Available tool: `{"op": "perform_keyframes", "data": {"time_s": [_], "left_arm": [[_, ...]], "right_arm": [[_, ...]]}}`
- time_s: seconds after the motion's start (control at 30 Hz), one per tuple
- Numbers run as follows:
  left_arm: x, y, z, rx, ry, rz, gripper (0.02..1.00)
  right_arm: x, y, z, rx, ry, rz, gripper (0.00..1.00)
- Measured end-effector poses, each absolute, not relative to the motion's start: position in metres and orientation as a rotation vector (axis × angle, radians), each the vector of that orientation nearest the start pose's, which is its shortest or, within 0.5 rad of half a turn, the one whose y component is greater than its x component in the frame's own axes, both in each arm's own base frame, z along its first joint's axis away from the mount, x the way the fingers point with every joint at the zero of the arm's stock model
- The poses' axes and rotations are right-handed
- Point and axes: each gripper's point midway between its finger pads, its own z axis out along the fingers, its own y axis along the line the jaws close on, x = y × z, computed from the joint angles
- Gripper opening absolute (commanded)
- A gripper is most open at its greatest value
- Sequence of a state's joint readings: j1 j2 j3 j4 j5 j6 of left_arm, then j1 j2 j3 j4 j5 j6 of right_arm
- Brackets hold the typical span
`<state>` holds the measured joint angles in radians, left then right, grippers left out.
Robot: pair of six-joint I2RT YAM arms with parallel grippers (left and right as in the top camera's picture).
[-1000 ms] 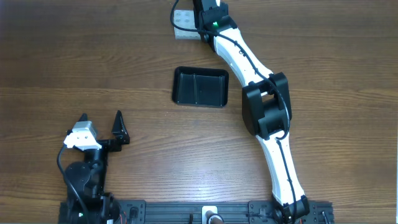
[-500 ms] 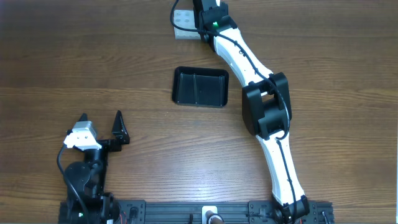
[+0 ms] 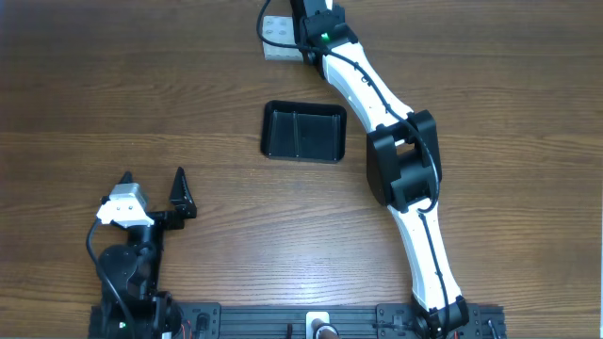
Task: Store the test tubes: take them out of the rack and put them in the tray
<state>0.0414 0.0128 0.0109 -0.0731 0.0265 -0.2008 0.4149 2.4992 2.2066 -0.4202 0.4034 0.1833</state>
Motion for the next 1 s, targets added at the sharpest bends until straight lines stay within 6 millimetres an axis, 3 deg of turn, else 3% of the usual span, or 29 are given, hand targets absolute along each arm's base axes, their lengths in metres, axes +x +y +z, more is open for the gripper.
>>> {"op": "perform_keyframes", "data": {"time_s": [0.17, 0.4, 0.7, 1.0], "left_arm": [[0.246, 0.006, 0.158, -0.179, 1.638, -0.144, 0.998], [0.246, 0.006, 0.158, -0.179, 1.638, -0.144, 0.998], [0.246, 0.006, 0.158, -0.179, 1.638, -0.144, 0.998], [0.246, 0.006, 0.158, -0.179, 1.638, -0.144, 0.998]], "right_arm": [[0.629, 0.205, 0.119, -0.049, 2.205, -0.125, 0.099], [0.625, 0.207, 0.165, -0.037, 2.145, -0.095, 0.102], [0.615, 0.205, 0.200, -0.034, 2.121, -0.082, 0.099], [0.582, 0.196, 0.223, -0.049, 2.198, -0.104, 0.095]]}}
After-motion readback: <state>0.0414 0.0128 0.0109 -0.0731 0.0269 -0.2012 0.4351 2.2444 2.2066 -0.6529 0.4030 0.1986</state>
